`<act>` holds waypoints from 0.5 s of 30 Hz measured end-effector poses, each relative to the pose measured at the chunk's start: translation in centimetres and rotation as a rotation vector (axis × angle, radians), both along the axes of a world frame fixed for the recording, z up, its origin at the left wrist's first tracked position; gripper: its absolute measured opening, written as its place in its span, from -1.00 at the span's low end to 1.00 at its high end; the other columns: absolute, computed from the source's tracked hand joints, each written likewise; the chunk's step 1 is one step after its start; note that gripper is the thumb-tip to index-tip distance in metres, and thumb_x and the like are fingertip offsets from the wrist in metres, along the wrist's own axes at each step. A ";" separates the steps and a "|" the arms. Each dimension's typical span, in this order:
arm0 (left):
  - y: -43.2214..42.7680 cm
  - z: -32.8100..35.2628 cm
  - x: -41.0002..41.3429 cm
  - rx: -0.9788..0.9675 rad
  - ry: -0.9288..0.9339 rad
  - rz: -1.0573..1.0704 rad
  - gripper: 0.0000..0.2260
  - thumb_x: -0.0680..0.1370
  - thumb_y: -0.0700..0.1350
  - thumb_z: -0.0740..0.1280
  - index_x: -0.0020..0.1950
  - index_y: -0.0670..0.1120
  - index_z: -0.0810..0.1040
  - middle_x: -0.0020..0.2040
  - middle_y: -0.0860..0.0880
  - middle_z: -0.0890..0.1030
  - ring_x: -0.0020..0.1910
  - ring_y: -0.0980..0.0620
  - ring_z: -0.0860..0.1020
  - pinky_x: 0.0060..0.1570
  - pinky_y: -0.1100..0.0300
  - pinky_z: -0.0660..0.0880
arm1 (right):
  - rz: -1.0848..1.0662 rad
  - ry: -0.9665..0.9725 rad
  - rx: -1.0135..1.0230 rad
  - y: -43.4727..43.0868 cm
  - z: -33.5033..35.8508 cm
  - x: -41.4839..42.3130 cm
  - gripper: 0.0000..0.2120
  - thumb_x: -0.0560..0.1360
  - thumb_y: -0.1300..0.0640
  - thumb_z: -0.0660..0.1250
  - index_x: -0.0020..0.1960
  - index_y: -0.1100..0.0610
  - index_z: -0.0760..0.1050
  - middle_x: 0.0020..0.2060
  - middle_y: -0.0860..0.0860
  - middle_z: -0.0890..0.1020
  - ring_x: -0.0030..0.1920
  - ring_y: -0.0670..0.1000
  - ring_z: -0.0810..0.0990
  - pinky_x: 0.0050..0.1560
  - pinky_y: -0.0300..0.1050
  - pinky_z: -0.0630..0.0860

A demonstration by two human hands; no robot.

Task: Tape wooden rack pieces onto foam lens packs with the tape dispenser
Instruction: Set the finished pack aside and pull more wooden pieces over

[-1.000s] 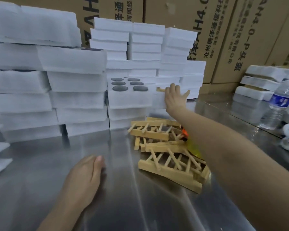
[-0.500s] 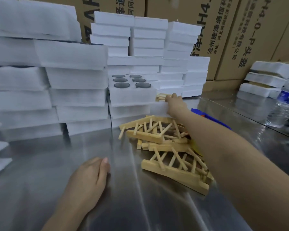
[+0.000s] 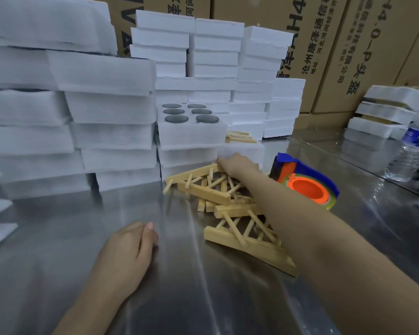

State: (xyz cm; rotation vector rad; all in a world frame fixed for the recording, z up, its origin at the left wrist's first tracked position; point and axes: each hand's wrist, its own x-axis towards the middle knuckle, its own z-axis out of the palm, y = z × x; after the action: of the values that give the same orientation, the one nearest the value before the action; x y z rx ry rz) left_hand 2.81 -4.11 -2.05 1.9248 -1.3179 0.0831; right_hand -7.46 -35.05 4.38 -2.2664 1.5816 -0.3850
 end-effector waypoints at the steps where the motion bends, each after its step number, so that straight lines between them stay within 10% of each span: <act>1: 0.0 0.0 0.1 0.001 0.002 -0.002 -0.56 0.56 0.10 -0.03 -0.32 -0.02 0.52 -0.24 0.04 0.61 -0.17 0.00 0.57 -0.07 -0.02 0.49 | 0.020 0.022 0.020 0.1 0.2 -0.2 -0.56 0.54 -0.28 0.05 -0.13 0.07 0.43 -0.26 0.00 0.48 -0.11 0.08 0.43 0.36 0.22 0.17; 4: 0.0 0.0 0.1 0.013 0.011 0.000 -0.56 0.55 0.11 -0.04 -0.32 -0.01 0.52 -0.24 0.06 0.61 -0.17 0.03 0.57 -0.07 -0.01 0.49 | 0.044 0.067 0.147 0.5 0.9 -0.8 -0.50 0.56 -0.25 0.08 0.16 0.15 0.48 0.01 0.09 0.53 0.17 0.19 0.47 0.39 0.22 0.24; 7: 0.1 0.1 0.0 0.023 0.012 0.009 -0.55 0.56 0.12 -0.04 -0.31 -0.01 0.52 -0.23 0.07 0.61 -0.17 0.05 0.56 -0.07 0.00 0.49 | 0.044 -0.003 0.086 1.5 1.9 -1.1 -0.73 0.59 0.04 0.13 -0.11 0.20 0.47 -0.04 0.15 0.53 0.10 0.20 0.53 0.17 0.02 0.43; 12: 0.0 0.2 -0.2 0.025 0.006 0.029 -0.60 0.63 -0.01 0.06 -0.27 -0.09 0.55 -0.23 0.00 0.60 -0.17 -0.03 0.56 -0.07 -0.03 0.48 | 0.150 -0.905 -0.580 4.8 6.6 0.0 -0.76 0.57 0.17 0.17 0.19 0.13 0.49 0.07 0.04 0.51 0.08 0.02 0.50 0.00 -0.16 0.40; 15: -0.2 0.2 -0.2 0.036 -0.004 0.024 -0.62 0.63 -0.05 0.08 -0.25 -0.14 0.56 -0.22 -0.05 0.60 -0.15 -0.07 0.56 -0.04 -0.05 0.47 | 0.586 -0.261 -0.561 6.4 9.3 2.1 -0.53 0.48 -0.16 0.30 0.36 -0.13 0.38 0.23 -0.04 0.43 0.29 0.02 0.39 0.35 0.20 0.25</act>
State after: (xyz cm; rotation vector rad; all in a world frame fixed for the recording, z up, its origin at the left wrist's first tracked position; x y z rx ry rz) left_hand 2.65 -4.30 -1.80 1.9726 -1.3068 0.0756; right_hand -5.37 -28.63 13.68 -2.7920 0.6757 -0.9957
